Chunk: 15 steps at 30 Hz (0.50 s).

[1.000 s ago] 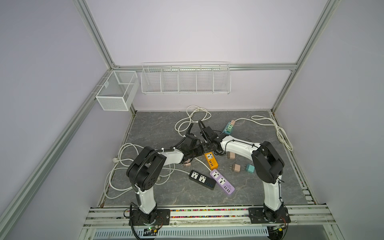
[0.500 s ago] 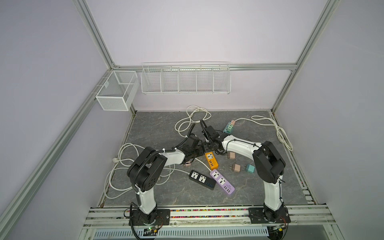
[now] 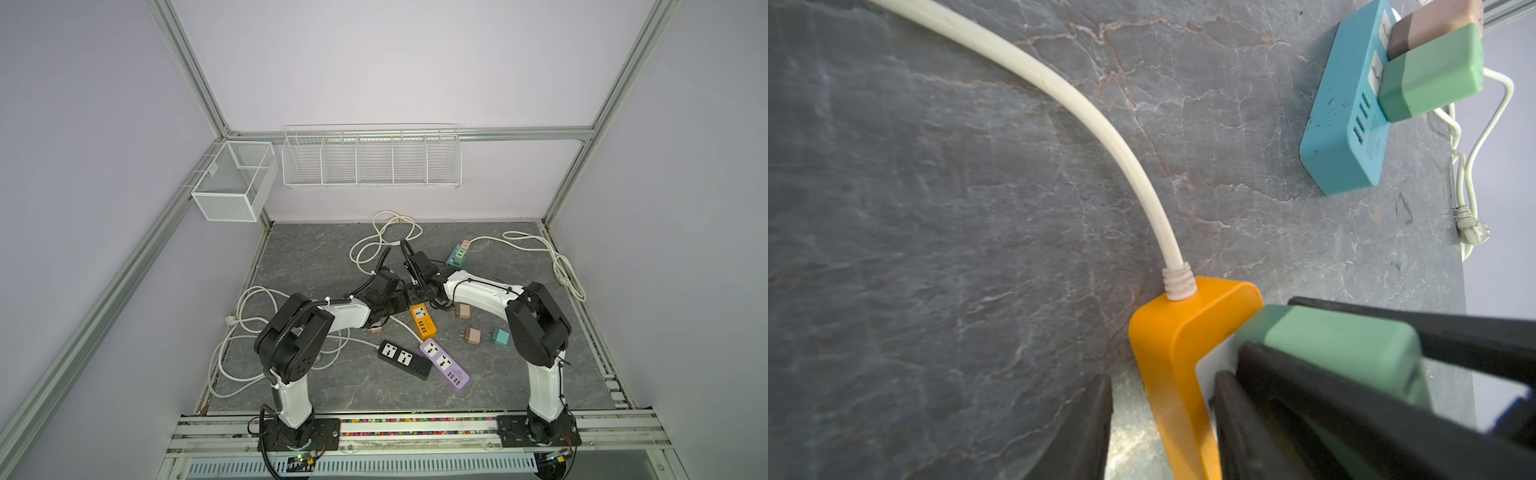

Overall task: Pull the plug off the socket
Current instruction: 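Pull the mint plug out with the right gripper while the left holds the strip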

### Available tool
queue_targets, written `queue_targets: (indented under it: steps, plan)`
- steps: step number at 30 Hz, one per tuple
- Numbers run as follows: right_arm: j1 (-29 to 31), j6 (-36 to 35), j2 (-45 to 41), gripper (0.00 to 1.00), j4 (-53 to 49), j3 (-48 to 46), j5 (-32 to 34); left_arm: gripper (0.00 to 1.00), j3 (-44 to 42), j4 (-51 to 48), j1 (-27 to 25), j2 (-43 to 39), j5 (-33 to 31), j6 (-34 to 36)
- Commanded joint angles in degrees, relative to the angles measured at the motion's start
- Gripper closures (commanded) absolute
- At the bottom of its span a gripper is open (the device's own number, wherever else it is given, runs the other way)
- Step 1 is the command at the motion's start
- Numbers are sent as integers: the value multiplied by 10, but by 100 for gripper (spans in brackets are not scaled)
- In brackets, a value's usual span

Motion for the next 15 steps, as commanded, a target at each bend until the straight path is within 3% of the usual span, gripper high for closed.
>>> queue_targets:
  steps: [1,15]
  plan:
    - [-8,20,-39,73,-1,-14,9,59,-11,-73,-2,21,-38,2]
    - [2,13,-47,74,-8,-14,34,59,-1,-85,-5,26,-39,6]
